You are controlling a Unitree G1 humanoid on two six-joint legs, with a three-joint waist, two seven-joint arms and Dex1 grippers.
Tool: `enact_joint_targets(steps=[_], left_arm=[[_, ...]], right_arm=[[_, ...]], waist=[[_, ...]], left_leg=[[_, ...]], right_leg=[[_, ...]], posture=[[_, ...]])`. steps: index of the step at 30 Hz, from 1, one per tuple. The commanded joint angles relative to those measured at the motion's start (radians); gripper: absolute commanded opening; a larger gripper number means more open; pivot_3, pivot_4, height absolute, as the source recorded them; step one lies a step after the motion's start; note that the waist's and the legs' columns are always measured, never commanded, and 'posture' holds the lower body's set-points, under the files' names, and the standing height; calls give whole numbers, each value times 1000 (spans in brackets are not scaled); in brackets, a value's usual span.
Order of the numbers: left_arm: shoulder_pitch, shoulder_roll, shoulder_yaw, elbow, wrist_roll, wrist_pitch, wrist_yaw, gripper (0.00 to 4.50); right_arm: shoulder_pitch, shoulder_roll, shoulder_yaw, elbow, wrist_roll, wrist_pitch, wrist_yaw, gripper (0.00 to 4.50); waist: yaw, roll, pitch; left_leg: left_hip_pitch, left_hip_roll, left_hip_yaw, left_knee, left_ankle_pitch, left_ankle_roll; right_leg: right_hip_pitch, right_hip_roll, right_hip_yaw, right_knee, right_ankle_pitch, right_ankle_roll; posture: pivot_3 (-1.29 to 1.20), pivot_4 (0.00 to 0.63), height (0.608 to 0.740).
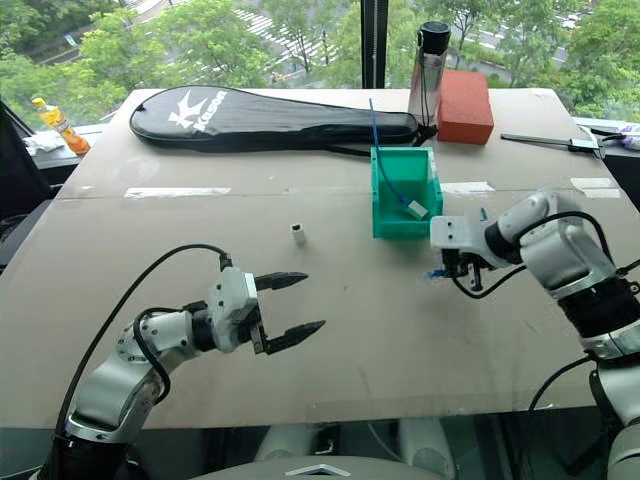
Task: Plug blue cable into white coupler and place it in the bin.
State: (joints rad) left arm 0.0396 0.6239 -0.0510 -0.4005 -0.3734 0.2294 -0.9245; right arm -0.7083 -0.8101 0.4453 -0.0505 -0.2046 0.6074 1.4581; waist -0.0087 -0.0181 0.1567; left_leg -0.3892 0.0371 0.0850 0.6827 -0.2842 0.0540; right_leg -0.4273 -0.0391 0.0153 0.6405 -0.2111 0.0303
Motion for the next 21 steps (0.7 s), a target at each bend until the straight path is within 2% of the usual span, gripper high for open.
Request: enact_joint_targets(steps=[1, 7, 8, 12, 17, 21], left_arm=[[-19, 11, 4, 23, 6, -33, -23, 4500], [-33, 9, -7, 64, 17, -52, -46, 4500], [-40, 5, -13, 70, 21, -53, -47, 4500], [-73, -2, -35, 98, 42, -63, -52, 4500], [-143, -14, -73, 154, 61, -52, -60, 4500], [-230, -29, -112, 237, 89, -49, -75, 4500]], right_arm=[[-44, 67, 52, -96, -28, 140, -44, 47], [-98, 252, 129, -113, -33, 288, -166, 47], [-96, 265, 133, -107, -25, 290, -179, 336], [-72, 260, 118, -102, -3, 280, -219, 2018], [3, 244, -89, -219, 115, 244, -290, 4453], [136, 247, -308, -369, 275, 225, -319, 4453]], waist=[[-3, 0, 0], [-4, 0, 0], [-4, 0, 0], [9, 0, 0], [12, 0, 0], [19, -1, -1]], left_leg=[[-1, 0, 0, 0, 0, 0], [-7, 0, -3, 1, 1, -1], [-7, 0, -3, 1, 1, -2], [-9, -1, -4, 1, 1, -1], [-10, -2, -4, 2, 1, -1], [-9, -1, -6, 2, 1, -1]], right_leg=[[-1, 0, 0, 0, 0, 0], [-7, 4, -3, 1, 0, 0], [-7, 4, -3, 1, 0, 0], [-6, 2, -5, 0, 0, 0], [-6, 2, -5, 0, 0, 0], [-6, 4, -6, 1, 1, 1]], posture=[[0, 150, 740], [0, 150, 740], [0, 150, 740], [0, 150, 740], [0, 150, 740], [0, 150, 740]])
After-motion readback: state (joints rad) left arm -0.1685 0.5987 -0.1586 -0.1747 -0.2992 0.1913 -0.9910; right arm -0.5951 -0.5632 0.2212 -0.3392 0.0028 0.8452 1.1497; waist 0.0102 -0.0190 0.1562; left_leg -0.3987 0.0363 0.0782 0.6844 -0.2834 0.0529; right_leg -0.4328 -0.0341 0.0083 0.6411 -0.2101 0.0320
